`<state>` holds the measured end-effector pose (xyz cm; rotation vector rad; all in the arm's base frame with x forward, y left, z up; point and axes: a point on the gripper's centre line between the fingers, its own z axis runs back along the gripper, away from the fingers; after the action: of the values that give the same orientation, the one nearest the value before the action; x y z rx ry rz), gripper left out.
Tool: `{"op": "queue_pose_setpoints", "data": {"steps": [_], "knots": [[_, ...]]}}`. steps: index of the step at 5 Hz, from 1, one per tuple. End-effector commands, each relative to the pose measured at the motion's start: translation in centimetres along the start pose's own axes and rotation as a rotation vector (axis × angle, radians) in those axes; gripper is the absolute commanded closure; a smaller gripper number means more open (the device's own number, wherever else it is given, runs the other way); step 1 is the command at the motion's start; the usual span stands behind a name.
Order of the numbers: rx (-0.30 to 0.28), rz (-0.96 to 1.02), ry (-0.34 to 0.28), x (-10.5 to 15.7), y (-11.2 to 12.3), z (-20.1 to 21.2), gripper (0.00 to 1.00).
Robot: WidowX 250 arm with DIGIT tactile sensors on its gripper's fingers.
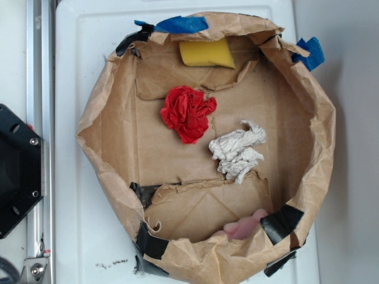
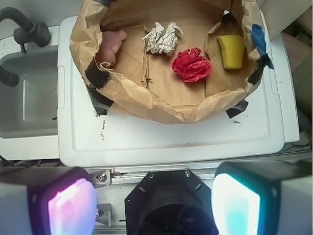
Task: Grab the white paper.
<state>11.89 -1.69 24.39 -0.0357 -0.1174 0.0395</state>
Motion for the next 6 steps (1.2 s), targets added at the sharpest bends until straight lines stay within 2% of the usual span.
{"op": "queue_pose_setpoints", "data": {"steps": [1,2,3,6], "knots": [[0.000,0.000,0.000,0.0,0.0,0.0,0.00],[0.018,0.015,-0.037,4.7,0.5,-3.0,0.00],[0.014,-0.031,-0.083,8.3,0.7,-4.6,0.00],[0.014,-0.031,-0.083,8.3,0.7,-4.6,0.00]]}}
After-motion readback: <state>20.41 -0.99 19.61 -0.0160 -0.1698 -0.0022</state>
